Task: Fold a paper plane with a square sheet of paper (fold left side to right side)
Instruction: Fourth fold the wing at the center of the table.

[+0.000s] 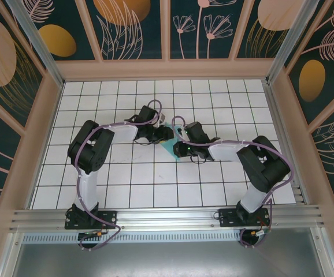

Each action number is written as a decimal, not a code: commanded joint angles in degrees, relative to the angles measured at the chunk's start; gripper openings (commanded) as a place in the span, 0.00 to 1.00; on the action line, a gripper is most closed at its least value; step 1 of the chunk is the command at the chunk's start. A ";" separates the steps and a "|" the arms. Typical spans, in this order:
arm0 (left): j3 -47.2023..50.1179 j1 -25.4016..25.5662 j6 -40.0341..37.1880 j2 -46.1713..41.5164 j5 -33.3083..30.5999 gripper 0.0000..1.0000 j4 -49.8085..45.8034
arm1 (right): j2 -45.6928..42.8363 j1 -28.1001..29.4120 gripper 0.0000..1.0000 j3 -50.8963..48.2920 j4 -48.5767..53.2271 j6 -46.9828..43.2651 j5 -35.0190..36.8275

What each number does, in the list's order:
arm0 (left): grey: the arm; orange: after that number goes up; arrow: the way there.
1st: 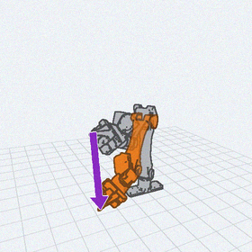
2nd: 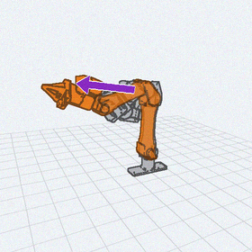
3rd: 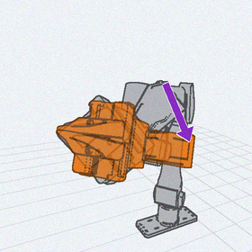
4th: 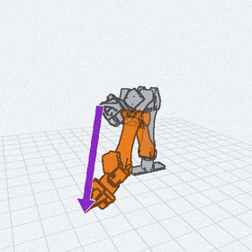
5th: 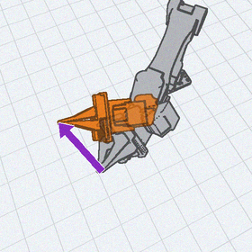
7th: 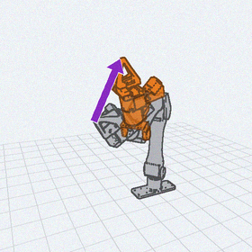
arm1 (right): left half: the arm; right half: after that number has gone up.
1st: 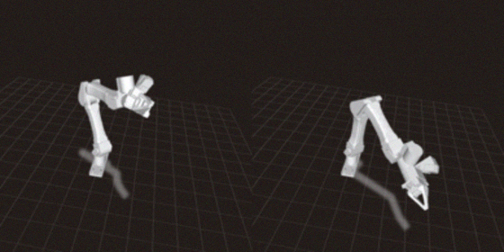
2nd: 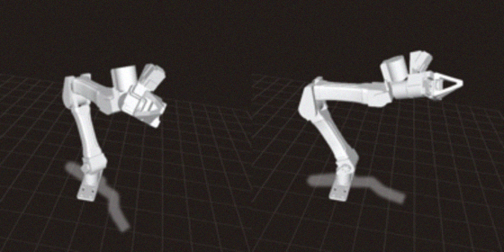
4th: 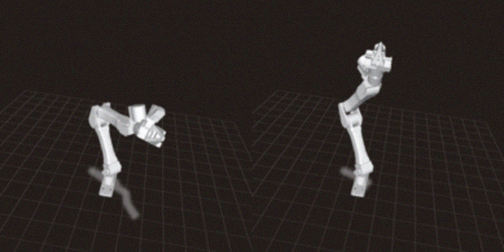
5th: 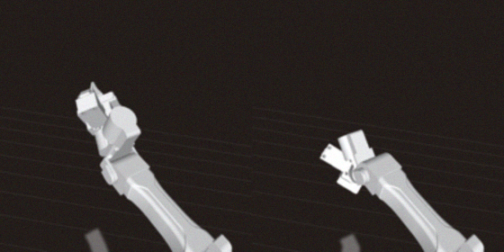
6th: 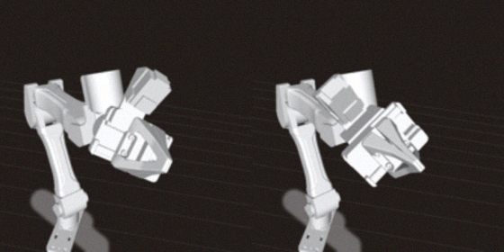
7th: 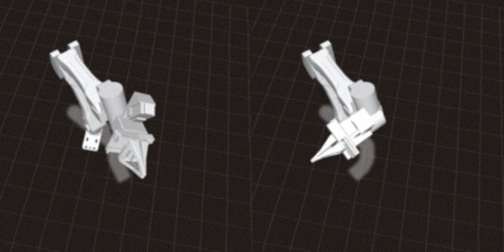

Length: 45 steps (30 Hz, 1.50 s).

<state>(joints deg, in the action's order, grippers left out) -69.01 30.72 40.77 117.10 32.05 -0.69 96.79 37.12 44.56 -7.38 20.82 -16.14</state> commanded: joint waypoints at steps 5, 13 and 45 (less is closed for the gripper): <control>-0.77 0.24 -1.22 2.96 -3.01 0.44 -2.56 | 0.28 -1.34 0.21 -0.22 -2.10 1.25 -4.99; -0.70 0.29 -1.52 2.87 -3.45 0.44 -2.87 | -4.89 -5.12 0.38 -0.43 -1.15 1.54 -10.18; -0.24 0.26 -1.57 1.82 -3.70 0.44 -2.87 | 11.28 -13.65 0.15 10.22 -3.97 7.18 -21.21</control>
<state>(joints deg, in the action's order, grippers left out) -69.56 30.76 40.73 117.45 31.05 -1.48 107.63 23.92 54.00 -10.55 28.42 -36.34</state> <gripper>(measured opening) 0.438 0.161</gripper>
